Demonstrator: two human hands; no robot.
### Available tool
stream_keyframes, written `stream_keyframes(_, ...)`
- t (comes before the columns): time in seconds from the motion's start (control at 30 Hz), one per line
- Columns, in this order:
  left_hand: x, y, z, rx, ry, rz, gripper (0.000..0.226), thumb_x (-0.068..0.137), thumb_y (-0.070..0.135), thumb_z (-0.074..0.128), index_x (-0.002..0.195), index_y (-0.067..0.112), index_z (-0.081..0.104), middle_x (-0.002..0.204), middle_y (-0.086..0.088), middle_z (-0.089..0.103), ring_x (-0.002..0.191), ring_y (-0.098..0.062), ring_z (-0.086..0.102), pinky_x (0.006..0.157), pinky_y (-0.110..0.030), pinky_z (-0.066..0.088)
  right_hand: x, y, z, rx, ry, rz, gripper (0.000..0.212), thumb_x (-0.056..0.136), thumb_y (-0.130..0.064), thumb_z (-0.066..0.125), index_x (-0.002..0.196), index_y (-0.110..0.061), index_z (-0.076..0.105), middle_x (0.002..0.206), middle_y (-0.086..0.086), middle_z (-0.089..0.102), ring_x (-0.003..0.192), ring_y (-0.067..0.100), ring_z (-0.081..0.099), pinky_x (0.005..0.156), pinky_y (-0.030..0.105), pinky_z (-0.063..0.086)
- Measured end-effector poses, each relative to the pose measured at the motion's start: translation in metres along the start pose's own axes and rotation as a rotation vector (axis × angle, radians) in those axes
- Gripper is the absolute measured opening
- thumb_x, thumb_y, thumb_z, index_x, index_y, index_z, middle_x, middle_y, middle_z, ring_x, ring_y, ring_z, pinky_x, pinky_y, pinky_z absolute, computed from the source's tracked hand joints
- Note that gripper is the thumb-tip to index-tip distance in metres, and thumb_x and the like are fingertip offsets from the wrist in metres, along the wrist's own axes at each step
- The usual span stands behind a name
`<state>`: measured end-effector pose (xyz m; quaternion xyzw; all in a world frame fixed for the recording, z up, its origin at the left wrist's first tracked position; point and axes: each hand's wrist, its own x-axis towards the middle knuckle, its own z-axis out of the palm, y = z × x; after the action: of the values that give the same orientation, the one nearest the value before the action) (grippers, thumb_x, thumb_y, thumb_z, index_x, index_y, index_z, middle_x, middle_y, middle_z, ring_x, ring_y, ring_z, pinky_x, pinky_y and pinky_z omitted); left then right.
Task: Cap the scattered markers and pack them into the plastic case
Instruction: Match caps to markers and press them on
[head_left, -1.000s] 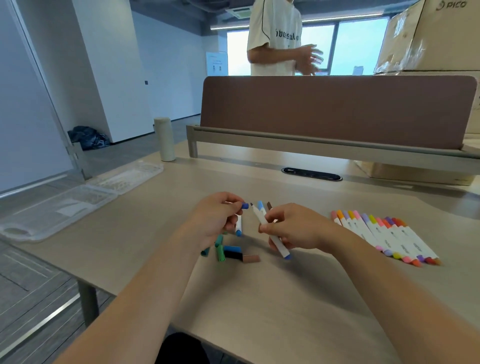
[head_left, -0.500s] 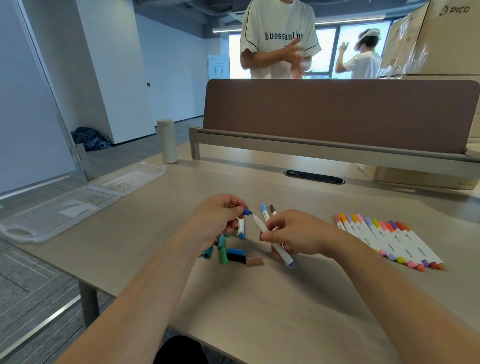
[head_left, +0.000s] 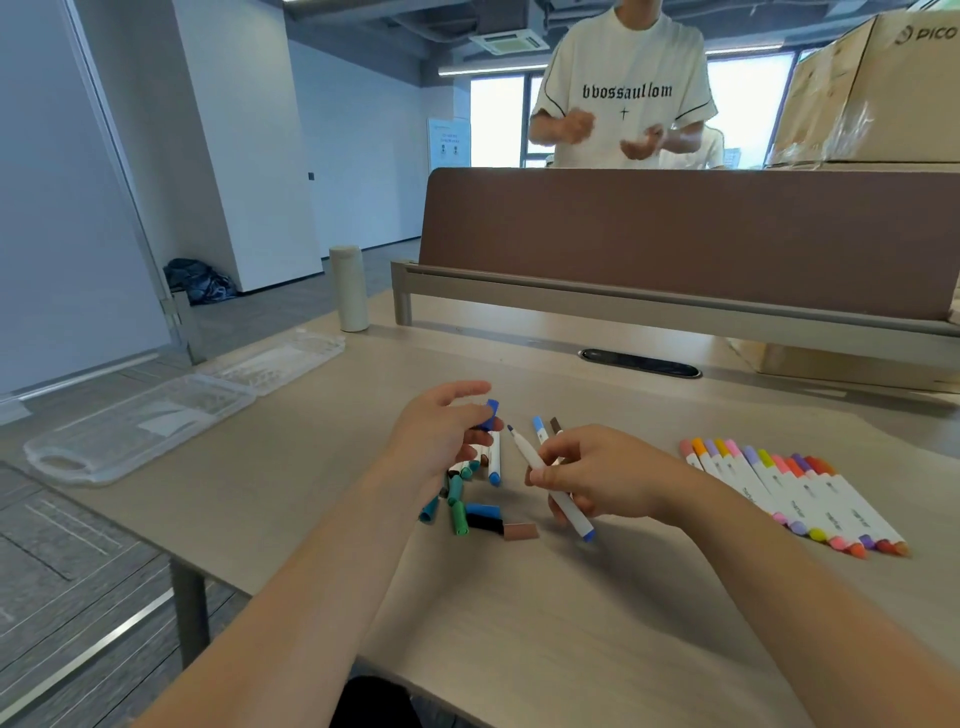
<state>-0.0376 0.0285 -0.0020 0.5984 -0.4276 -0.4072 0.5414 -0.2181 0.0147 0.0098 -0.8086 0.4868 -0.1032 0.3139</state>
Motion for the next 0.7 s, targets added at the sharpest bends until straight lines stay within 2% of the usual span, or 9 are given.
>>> stream_keyframes(0.07, -0.001, 0.000, 0.002, -0.019, 0.004, 0.004, 0.020, 0.096, 0.010, 0.058, 0.103, 0.024, 0.071, 0.086, -0.001, 0.076, 0.080, -0.017, 0.071, 0.082, -0.035, 0.059, 0.000, 0.000, 0.000, 0.051, -0.023, 0.004, 0.022, 0.097, -0.033, 0.058, 0.111, -0.020, 0.069, 0.100, 0.000, 0.070, 0.090, 0.017, 0.070, 0.085, 0.031, 0.059)
stream_keyframes(0.17, -0.003, 0.001, 0.004, -0.077, 0.005, -0.012, 0.014, 0.095, 0.012, 0.059, 0.102, 0.018, 0.071, 0.082, 0.000, 0.077, 0.079, -0.017, 0.073, 0.083, -0.036, 0.057, -0.001, -0.002, 0.001, 0.068, -0.041, 0.011, 0.020, 0.097, -0.033, 0.058, 0.109, -0.022, 0.069, 0.097, -0.001, 0.071, 0.084, 0.015, 0.071, 0.078, 0.025, 0.060)
stream_keyframes(0.37, -0.005, 0.003, 0.008, -0.019, 0.002, 0.005, 0.011, 0.095, 0.013, 0.061, 0.103, 0.015, 0.068, 0.087, -0.004, 0.077, 0.081, -0.018, 0.074, 0.085, -0.038, 0.059, -0.003, -0.008, 0.002, 0.051, -0.034, 0.019, 0.025, 0.098, -0.032, 0.057, 0.115, -0.018, 0.068, 0.103, 0.001, 0.069, 0.092, 0.019, 0.070, 0.082, 0.026, 0.059)
stream_keyframes(0.5, -0.006, 0.004, 0.011, 0.036, -0.004, 0.001, 0.011, 0.095, 0.014, 0.062, 0.104, 0.014, 0.067, 0.090, -0.005, 0.076, 0.082, -0.019, 0.074, 0.081, -0.034, 0.060, -0.003, -0.011, 0.003, 0.030, -0.012, 0.025, 0.025, 0.098, -0.031, 0.057, 0.112, -0.015, 0.069, 0.101, 0.003, 0.070, 0.093, 0.021, 0.070, 0.085, 0.029, 0.058)
stream_keyframes(0.6, -0.010, 0.002, 0.012, 0.078, 0.000, 0.029, 0.004, 0.094, 0.015, 0.062, 0.095, 0.015, 0.066, 0.085, -0.005, 0.076, 0.078, -0.018, 0.074, 0.081, -0.038, 0.060, -0.004, -0.012, 0.004, 0.074, 0.017, 0.017, 0.022, 0.098, -0.030, 0.056, 0.099, -0.015, 0.072, 0.088, 0.003, 0.074, 0.083, 0.020, 0.071, 0.086, 0.033, 0.058)
stream_keyframes(0.7, -0.011, -0.001, 0.018, 0.158, 0.067, 0.107, 0.005, 0.094, 0.017, 0.062, 0.089, 0.017, 0.064, 0.082, -0.002, 0.074, 0.067, -0.010, 0.072, 0.066, -0.028, 0.060, -0.004, -0.014, 0.006, 0.065, 0.084, -0.007, 0.024, 0.099, -0.030, 0.056, 0.082, -0.020, 0.071, 0.077, 0.000, 0.071, 0.070, 0.014, 0.064, 0.082, 0.032, 0.055)
